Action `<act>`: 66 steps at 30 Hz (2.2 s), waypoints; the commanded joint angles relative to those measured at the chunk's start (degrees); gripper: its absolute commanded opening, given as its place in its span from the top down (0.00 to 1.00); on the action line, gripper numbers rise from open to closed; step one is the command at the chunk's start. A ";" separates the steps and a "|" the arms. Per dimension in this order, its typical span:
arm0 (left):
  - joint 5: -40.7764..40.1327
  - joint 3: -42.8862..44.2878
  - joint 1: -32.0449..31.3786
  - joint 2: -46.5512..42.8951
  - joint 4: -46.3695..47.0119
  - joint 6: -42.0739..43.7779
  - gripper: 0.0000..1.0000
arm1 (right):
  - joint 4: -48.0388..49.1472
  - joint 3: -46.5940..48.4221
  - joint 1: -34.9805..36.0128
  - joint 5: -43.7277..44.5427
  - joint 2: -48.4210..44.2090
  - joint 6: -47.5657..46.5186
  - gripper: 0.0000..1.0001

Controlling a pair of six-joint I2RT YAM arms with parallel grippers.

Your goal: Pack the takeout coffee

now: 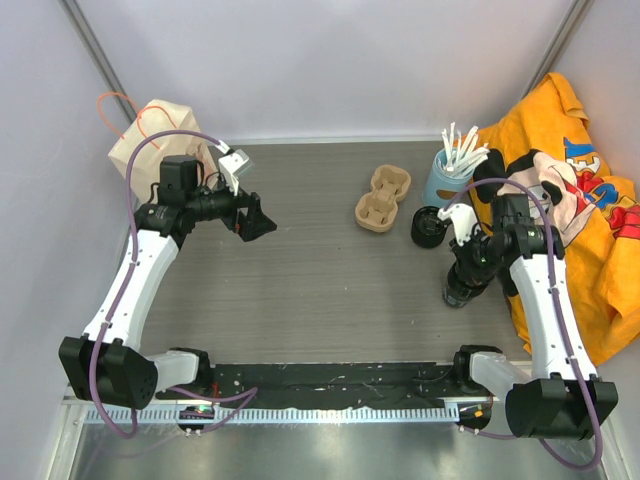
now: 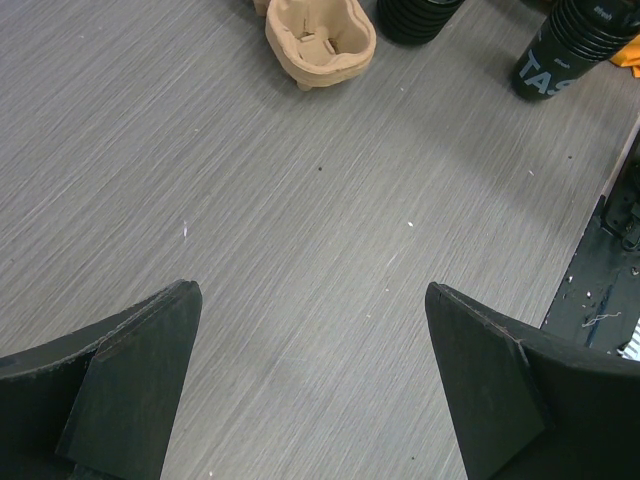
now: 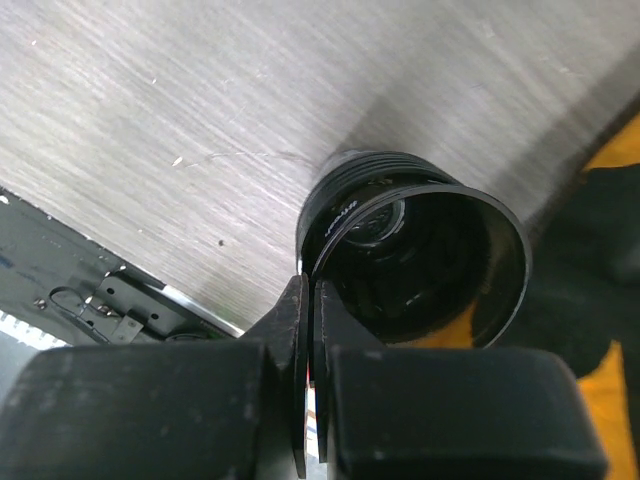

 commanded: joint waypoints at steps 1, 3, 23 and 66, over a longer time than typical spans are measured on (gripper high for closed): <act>0.89 0.47 -0.17 -0.23 0.75 -0.05 0.00 | 0.35 4.76 -0.25 1.70 -0.37 0.41 0.99; 0.89 0.47 -0.26 -0.23 0.75 -0.14 0.00 | -0.09 5.82 -0.25 2.06 -0.20 0.33 0.99; 0.80 0.47 -0.25 -0.49 0.93 -0.05 0.00 | -2.64 11.01 -0.25 3.72 -0.02 -0.03 0.99; -4.20 1.87 -0.17 0.21 2.77 -2.43 0.00 | -0.35 26.21 0.19 4.61 0.06 0.06 0.99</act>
